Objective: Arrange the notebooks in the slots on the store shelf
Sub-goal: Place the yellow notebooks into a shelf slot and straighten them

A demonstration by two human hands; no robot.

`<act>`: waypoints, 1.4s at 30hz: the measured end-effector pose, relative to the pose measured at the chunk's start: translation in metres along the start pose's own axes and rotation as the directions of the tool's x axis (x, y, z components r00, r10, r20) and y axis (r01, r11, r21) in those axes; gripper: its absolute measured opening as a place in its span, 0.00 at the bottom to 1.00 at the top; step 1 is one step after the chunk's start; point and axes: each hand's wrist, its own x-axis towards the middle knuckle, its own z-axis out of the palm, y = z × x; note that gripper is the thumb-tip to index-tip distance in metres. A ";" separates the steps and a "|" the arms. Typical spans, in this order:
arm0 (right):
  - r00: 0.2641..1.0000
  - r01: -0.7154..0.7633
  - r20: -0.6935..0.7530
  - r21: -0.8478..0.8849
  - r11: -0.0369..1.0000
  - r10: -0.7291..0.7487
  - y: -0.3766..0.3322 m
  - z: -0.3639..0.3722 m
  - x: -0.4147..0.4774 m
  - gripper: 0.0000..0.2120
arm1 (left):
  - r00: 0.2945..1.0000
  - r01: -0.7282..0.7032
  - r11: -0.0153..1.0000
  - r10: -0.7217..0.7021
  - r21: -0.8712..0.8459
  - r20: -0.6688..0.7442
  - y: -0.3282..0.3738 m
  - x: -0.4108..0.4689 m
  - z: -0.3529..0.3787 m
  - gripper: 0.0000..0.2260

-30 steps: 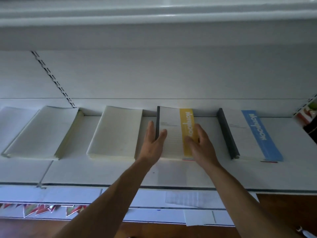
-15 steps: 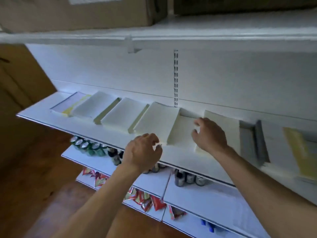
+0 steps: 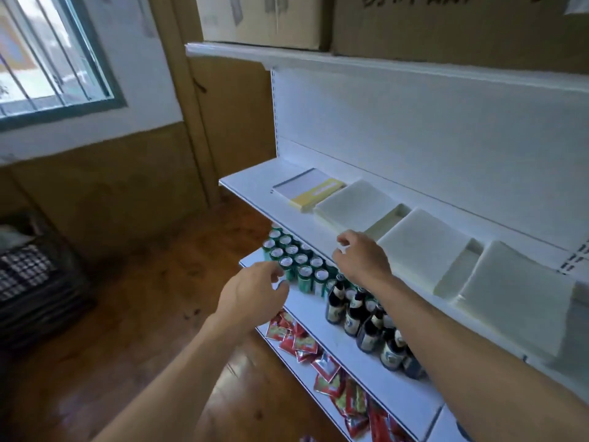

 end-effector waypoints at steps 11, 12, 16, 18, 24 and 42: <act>0.997 -0.080 -0.007 0.192 0.978 0.083 -0.059 0.087 0.193 0.19 | 0.994 0.036 0.996 -0.028 -0.076 0.102 -0.077 0.209 0.003 0.10; 0.996 -0.085 -0.011 0.195 0.977 0.089 -0.063 0.093 0.208 0.19 | 0.994 0.031 0.996 -0.021 -0.089 0.110 -0.084 0.226 0.002 0.11; 0.984 -0.130 -0.093 0.233 0.964 0.155 -0.074 0.113 0.251 0.18 | 0.981 0.023 0.985 0.011 -0.173 0.195 -0.102 0.289 0.001 0.13; 0.975 -0.159 -0.116 0.243 0.957 0.191 -0.078 0.123 0.268 0.19 | 0.966 0.016 0.980 0.037 -0.200 0.255 -0.105 0.323 0.003 0.14; 0.931 -0.308 -0.181 0.080 0.948 0.317 -0.076 0.151 0.302 0.25 | 0.935 0.029 0.927 0.107 -0.375 0.338 -0.109 0.417 0.018 0.19; 0.883 -0.386 -0.331 -0.112 0.916 0.332 -0.073 0.184 0.307 0.35 | 0.863 -0.114 0.748 0.400 -0.653 0.308 -0.129 0.453 0.071 0.16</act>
